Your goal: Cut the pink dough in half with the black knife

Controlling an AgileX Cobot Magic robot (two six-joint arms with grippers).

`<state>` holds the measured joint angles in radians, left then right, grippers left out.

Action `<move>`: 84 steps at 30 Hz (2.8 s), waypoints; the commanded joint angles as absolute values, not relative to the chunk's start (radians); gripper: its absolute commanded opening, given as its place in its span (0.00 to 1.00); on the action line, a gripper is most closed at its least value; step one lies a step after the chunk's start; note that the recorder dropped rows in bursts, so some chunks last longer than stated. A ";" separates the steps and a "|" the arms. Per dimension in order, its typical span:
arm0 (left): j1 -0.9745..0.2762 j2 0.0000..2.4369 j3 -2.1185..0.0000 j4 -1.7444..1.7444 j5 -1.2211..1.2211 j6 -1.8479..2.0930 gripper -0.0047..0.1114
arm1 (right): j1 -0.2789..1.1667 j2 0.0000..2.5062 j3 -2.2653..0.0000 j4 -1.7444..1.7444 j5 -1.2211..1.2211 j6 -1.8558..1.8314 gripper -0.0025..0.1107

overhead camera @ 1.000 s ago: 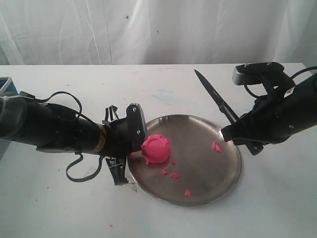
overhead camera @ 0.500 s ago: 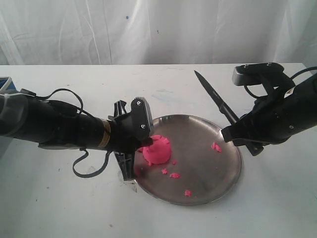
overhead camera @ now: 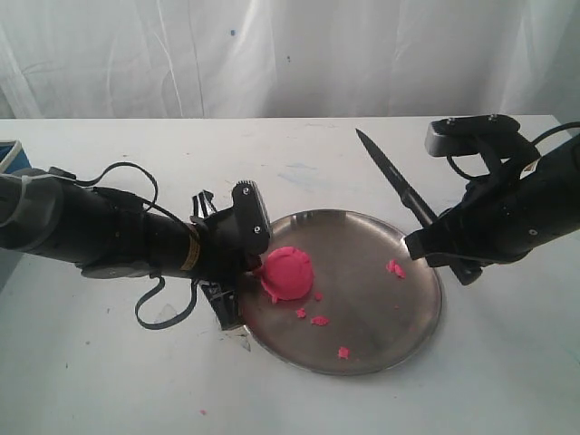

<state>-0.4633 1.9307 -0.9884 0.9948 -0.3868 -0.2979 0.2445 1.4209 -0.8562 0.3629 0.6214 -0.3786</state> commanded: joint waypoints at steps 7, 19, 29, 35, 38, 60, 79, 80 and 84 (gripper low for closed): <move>-0.461 1.961 -0.991 1.131 -0.716 -0.392 0.04 | 0.248 1.420 -0.865 0.369 0.616 -0.389 0.02; -0.461 1.761 -0.991 1.126 -0.414 -0.386 0.04 | 0.297 1.429 -0.875 0.350 0.740 -0.462 0.02; -0.461 1.571 -0.989 1.074 -0.105 -1.111 0.04 | 0.430 1.563 -0.940 0.288 0.774 -0.464 0.02; -0.461 1.604 -0.885 1.212 -0.459 -1.185 0.04 | 0.438 1.627 -0.945 0.276 0.731 -0.464 0.02; -0.467 1.638 -0.874 1.260 -0.583 -1.128 0.04 | 0.438 1.647 -0.945 0.265 0.718 -0.466 0.02; -0.469 1.758 -1.113 1.264 -0.357 -1.047 0.04 | 0.560 1.653 -0.947 -0.174 0.621 -0.222 0.02; -0.461 1.879 -1.113 1.256 -0.392 -0.878 0.04 | 0.558 1.669 -0.941 -0.091 0.626 -0.224 0.02; -0.461 1.879 -1.113 1.256 -0.396 -0.878 0.04 | 0.558 1.669 -0.941 -0.076 0.637 -0.227 0.02; -0.461 1.879 -1.113 1.251 -0.395 -0.862 0.04 | 0.558 1.669 -0.936 -0.077 0.659 -0.227 0.02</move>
